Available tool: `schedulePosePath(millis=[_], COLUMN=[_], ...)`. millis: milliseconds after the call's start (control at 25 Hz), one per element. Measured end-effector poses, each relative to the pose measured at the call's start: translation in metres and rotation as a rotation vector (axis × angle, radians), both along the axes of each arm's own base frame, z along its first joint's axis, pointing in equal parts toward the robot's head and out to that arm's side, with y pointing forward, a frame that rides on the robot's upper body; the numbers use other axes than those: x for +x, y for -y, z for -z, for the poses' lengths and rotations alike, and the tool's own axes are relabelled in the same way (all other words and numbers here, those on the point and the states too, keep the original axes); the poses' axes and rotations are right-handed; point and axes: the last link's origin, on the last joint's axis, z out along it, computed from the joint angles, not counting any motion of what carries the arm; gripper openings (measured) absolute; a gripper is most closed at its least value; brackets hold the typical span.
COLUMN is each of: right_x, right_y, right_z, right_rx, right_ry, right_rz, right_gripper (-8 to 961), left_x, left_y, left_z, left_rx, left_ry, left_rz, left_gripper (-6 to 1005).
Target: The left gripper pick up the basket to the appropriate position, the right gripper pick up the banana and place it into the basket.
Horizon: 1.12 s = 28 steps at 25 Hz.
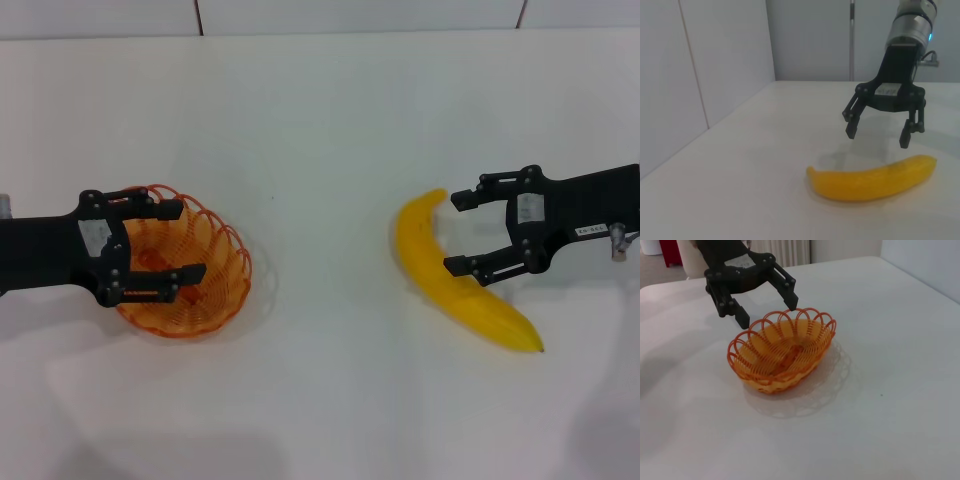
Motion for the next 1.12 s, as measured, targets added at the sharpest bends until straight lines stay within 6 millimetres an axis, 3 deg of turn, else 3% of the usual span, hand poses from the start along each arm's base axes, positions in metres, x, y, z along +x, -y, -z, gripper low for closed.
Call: schedulePosePath(millis=[400, 760, 1000, 1120], right_x=[0.000, 0.001, 0.002, 0.002], right_y=[0.000, 0.001, 0.000, -0.001], right_z=[0.000, 0.001, 0.001, 0.001], right_rx=[0.000, -0.003, 0.005, 0.007], right_ry=[-0.003, -0.004, 0.000, 0.001], right_rz=[0.001, 0.005, 0.009, 0.010], right_gripper=[884, 884, 884, 884], left_x=[0.002, 0.015, 0.011, 0.007], left_y=[-0.004, -0.023, -0.041, -0.048], left_z=[-0.005, -0.050, -0.082, -0.085], left_rx=[0.012, 0.076, 0.084, 0.064], left_ry=[0.028, 0.048, 0.006, -0.029], left_rz=[-0.040, -0.266, -0.511, -0.559], left_gripper=[807, 799, 793, 790])
